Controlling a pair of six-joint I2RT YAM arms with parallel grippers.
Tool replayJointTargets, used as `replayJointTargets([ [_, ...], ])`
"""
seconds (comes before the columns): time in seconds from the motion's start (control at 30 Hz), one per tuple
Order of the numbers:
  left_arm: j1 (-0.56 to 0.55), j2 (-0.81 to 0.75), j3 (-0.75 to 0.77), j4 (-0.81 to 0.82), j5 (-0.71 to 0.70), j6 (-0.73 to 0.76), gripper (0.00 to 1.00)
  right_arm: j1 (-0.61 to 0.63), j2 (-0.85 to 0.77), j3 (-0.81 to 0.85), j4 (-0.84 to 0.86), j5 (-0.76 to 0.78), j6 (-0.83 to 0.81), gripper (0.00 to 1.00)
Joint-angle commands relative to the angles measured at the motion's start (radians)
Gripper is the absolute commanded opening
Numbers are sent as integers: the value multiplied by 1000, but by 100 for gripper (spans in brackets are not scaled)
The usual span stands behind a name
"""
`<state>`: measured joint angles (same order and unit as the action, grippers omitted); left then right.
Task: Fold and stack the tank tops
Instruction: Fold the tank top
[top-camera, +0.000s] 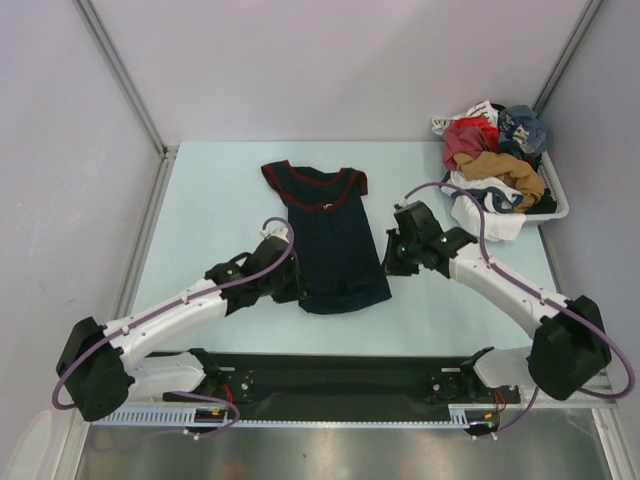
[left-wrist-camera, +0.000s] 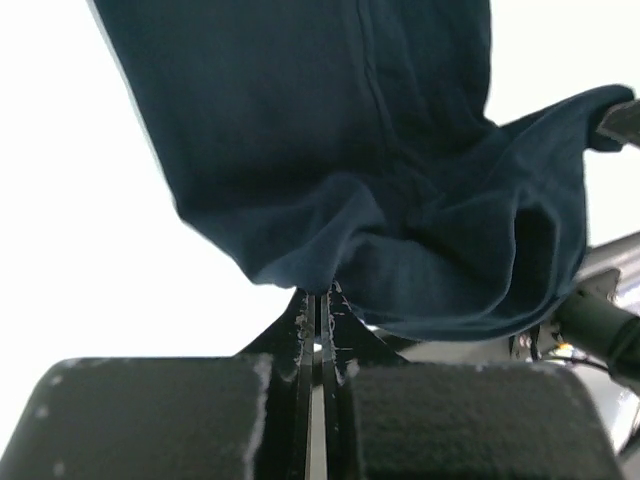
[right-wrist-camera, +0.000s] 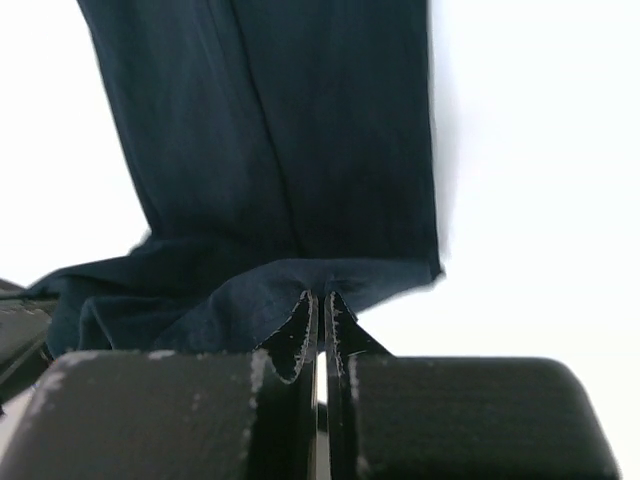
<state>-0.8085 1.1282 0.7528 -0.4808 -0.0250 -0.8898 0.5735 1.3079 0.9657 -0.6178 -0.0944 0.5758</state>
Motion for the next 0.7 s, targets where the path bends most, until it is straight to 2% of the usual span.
replayJointTargets([
  [0.0,80,53,69,19,51,121,0,-47,83,102,72,-27,-67,0],
  [0.4,264,284,232,33,54,264,0,-107,434,413,72,16,-113,0],
  [0.67,322,403,304,31,45,304,0,-147,530,507,58,41,-123,0],
])
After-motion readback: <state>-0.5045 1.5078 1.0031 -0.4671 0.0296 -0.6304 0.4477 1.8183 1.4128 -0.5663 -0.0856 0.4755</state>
